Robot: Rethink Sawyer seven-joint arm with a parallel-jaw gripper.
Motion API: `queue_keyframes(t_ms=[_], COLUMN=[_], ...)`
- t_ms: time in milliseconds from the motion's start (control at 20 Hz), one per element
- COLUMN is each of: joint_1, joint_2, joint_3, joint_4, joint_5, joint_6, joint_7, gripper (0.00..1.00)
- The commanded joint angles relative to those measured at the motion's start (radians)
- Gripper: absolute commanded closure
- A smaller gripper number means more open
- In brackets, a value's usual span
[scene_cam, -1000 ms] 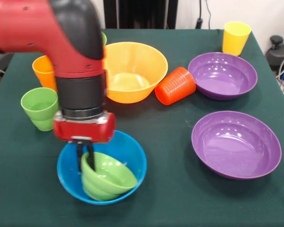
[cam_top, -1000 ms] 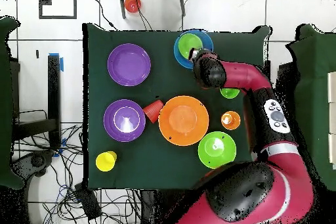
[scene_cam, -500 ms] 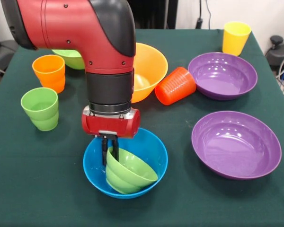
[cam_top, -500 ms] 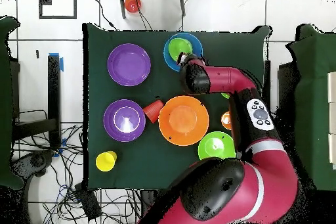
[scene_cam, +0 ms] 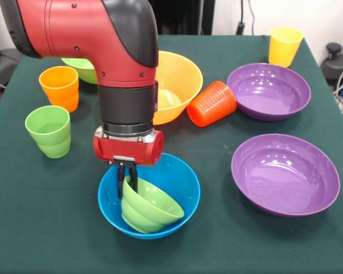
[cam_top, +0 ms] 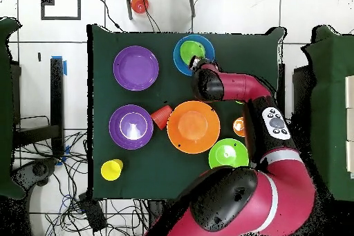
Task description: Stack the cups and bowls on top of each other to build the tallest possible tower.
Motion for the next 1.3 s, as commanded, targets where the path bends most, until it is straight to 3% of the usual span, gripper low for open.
queue_keyframes(t_ms=[50,450,650,800,1050,1200,1300], joint_1=[0.003,-0.005,0.043,0.051,-0.057,-0.161,-0.202], joint_2=[0.058,0.053,0.016,-0.002,0.04,0.127,0.17], joint_3=[-0.072,-0.072,-0.109,-0.091,0.062,0.179,0.217], joint_4=[0.073,0.084,0.124,0.171,0.274,0.306,0.303], joint_5=[0.008,0.032,0.062,0.101,0.19,0.22,0.231], joint_6=[0.024,0.022,0.022,0.009,-0.06,-0.095,-0.086], joint_7=[0.11,0.08,0.139,0.166,0.186,0.144,0.112], gripper=[1.0,1.0,1.0,1.0,1.0,1.0,1.0])
